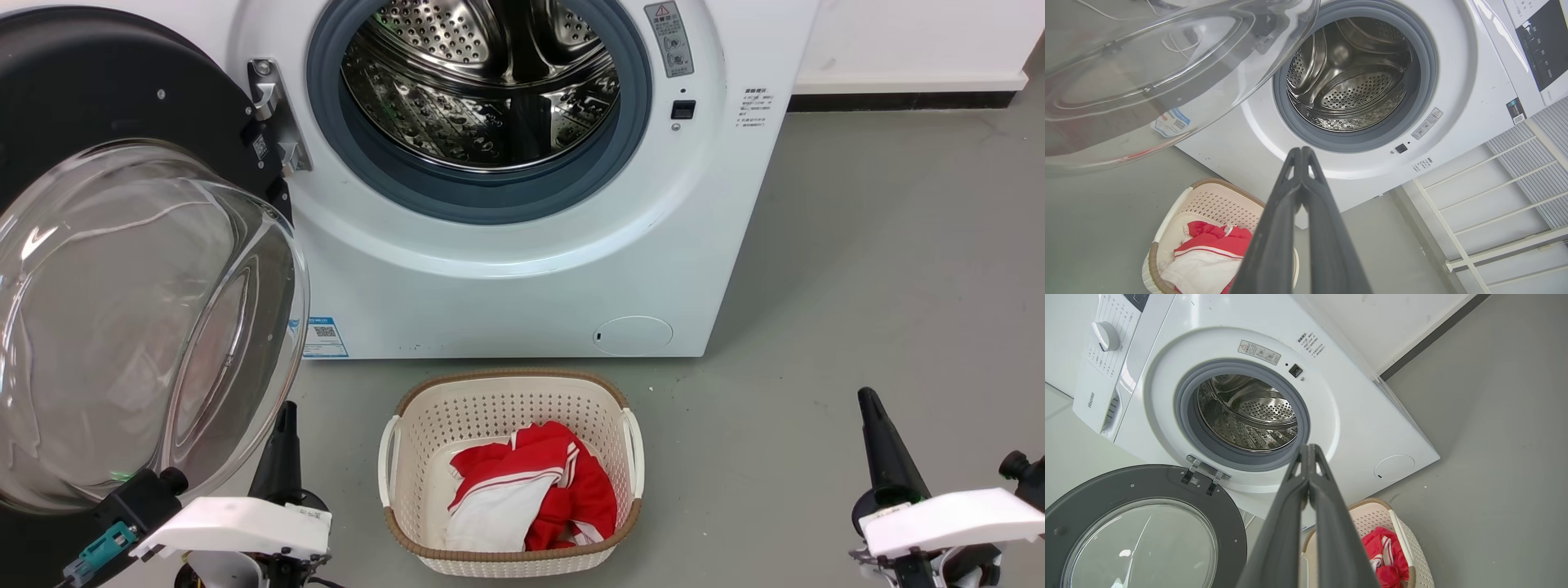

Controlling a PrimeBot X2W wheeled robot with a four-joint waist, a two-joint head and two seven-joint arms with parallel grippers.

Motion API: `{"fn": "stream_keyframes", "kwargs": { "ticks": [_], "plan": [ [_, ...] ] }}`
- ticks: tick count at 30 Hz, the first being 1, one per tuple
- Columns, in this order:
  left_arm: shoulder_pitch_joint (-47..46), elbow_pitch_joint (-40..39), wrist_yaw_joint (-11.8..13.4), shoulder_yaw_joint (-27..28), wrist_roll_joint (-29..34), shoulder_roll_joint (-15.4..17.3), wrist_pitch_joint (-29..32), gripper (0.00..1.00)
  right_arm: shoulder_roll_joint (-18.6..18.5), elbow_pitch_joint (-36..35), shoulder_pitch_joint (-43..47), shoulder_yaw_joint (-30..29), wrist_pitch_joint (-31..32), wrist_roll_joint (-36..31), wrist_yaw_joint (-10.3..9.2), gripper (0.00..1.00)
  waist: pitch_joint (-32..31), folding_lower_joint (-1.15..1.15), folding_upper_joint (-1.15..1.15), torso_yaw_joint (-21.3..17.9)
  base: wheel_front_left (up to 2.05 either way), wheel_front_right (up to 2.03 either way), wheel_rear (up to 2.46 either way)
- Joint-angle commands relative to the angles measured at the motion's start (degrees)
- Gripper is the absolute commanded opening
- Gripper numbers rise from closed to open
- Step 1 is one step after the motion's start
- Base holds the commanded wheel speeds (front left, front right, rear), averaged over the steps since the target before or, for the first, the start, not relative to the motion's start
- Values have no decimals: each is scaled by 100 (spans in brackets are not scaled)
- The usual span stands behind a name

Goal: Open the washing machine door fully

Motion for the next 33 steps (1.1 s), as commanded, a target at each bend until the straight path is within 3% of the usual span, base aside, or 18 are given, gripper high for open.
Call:
{"fn": "stream_keyframes", "kwargs": {
  "ticks": [1, 33],
  "plan": [
    [-161, -27, -48, 38, -199, 9, 41, 0, -51, -26, -181, -14, 31, 219, 1, 0, -1, 0, 0, 0, 0, 0, 0],
    [-307, 211, -206, 262, -2462, -42, 611, 0, -51, 340, -420, -123, 433, 2515, 0, 0, -35, 0, 0, 10, 0, 0, 0]
  ]
}}
